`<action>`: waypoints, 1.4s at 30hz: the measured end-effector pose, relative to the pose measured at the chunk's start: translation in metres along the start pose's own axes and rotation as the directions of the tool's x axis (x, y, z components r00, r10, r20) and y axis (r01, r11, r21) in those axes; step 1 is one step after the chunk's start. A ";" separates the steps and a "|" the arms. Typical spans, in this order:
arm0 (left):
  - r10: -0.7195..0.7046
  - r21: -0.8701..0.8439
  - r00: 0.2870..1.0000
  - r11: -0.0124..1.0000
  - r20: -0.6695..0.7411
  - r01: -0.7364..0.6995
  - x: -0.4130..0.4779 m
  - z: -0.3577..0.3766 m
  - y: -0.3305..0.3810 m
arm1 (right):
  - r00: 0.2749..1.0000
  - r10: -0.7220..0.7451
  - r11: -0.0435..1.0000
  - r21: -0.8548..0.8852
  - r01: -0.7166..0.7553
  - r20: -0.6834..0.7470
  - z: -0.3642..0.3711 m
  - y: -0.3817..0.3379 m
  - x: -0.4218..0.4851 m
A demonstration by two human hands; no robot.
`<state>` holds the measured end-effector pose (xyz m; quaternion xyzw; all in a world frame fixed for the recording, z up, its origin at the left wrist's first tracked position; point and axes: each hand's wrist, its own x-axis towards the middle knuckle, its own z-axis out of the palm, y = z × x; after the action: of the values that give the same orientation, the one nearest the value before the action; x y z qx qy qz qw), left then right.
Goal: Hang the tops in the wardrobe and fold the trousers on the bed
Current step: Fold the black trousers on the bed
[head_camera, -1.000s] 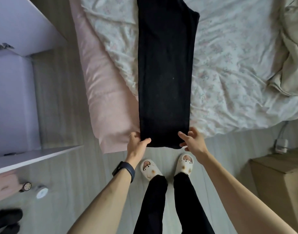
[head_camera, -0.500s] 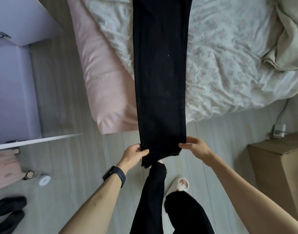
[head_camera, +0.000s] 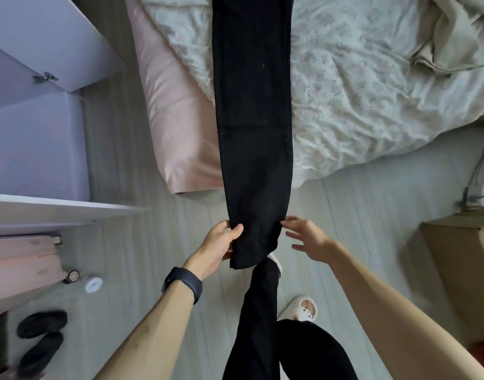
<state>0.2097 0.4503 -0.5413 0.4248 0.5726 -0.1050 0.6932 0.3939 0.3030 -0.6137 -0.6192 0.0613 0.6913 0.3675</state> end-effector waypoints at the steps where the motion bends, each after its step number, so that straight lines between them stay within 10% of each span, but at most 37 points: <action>1: -0.002 -0.036 1.000 0.999 0.021 0.003 -0.007 0.001 0.000 | 1.000 0.010 1.000 0.015 -0.011 0.004 0.002 0.007 -0.001; 9: 0.015 -0.235 0.999 0.972 0.044 -0.004 -0.073 -0.002 0.005 | 0.975 0.030 0.977 0.199 -0.075 0.220 0.025 0.052 -0.047; 15: 0.130 -0.022 0.983 0.991 -0.126 -0.134 -0.101 0.002 0.021 | 0.992 -0.119 0.915 0.392 0.098 0.030 0.029 0.054 -0.091; 20: 0.215 0.352 0.924 0.931 -0.317 -0.096 -0.114 0.015 0.003 | 0.930 -0.264 0.929 0.192 0.317 -0.255 0.018 0.050 -0.133; 30: 0.264 0.160 0.914 0.961 -0.308 -0.224 -0.147 0.057 0.000 | 0.793 -0.444 0.880 -0.368 0.300 -0.418 0.016 -0.001 -0.188; 42: 0.324 0.251 0.906 0.933 -0.273 -0.258 -0.180 0.035 0.024 | 0.710 -0.462 0.883 -0.195 0.427 -0.532 0.047 -0.014 -0.246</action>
<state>0.1913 0.3787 -0.3713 0.5873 0.5899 0.0087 0.5541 0.3551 0.2325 -0.3765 -0.8017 -0.0038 0.3696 0.4698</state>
